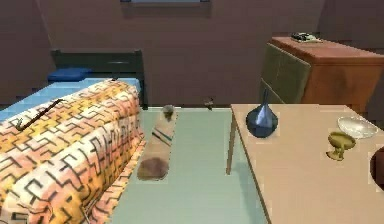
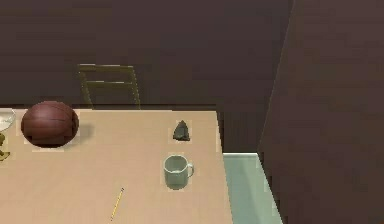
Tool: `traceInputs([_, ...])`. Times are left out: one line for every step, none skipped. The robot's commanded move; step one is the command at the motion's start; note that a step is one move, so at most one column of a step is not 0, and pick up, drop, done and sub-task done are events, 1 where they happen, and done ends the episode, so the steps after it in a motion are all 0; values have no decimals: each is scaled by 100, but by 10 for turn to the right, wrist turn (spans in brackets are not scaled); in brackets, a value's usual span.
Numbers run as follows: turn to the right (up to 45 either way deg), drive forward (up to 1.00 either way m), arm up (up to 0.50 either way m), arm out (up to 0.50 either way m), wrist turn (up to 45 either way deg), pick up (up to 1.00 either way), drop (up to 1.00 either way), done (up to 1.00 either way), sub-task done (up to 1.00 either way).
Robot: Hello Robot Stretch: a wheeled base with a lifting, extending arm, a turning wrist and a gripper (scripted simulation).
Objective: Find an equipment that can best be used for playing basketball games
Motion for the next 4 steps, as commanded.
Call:
traceInputs([0,30,0,0,0,0,0,0,0])
traceInputs([450,0,0,0,0,0,0,0,0])
traceInputs([210,0,0,0,0,0,0,0,0])
traceInputs([0,0,0,0,0,0,0,100,0])
